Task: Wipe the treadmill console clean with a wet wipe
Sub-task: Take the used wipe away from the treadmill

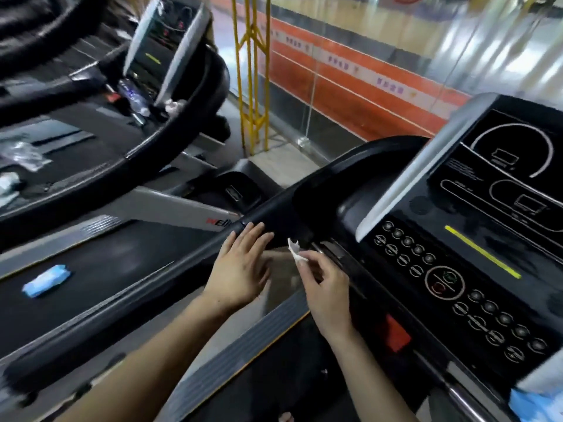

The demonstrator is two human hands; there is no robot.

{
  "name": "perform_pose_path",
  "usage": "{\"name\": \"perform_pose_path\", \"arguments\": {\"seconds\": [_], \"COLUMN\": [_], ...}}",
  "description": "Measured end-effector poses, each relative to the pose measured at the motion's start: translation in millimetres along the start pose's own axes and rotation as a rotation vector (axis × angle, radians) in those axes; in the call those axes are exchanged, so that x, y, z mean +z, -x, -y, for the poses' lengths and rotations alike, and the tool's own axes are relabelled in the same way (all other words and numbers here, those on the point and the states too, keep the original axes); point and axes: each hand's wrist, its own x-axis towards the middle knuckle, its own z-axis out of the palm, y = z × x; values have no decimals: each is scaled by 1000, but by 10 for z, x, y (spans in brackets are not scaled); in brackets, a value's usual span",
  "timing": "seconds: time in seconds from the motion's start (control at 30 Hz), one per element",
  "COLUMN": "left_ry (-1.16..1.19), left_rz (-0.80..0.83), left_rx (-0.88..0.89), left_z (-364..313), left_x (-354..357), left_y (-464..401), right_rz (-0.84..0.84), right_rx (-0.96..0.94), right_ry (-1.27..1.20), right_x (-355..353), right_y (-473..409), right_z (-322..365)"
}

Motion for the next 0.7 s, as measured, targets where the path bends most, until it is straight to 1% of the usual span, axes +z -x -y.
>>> {"name": "perform_pose_path", "arguments": {"seconds": [0.1,0.27,0.4,0.53,0.6,0.7], "left_ry": [-22,27,4,-44,-62,-62], "left_rz": [-45,-162,-213,-171,-146,-155], "left_rx": [-164,-422,-529,-598,-658,-738], "left_z": [460,1339,2111,2884,3193,3538], "left_x": [-280,-801,-1162,-1433,-1579,-1801], "left_y": [435,1482,2494,3636,4174,4817], "right_rz": [87,269,389,468,535,656], "right_rx": [-50,-139,-140,-186,-161,-91], "right_ry": [-4,-14,-89,-119,-116,-111], "right_x": [549,1754,2780,3789,4206,4651], "right_y": [72,499,1149,1971,2364,2842], "right_z": [236,764,1228,1646,1839,2080]}}
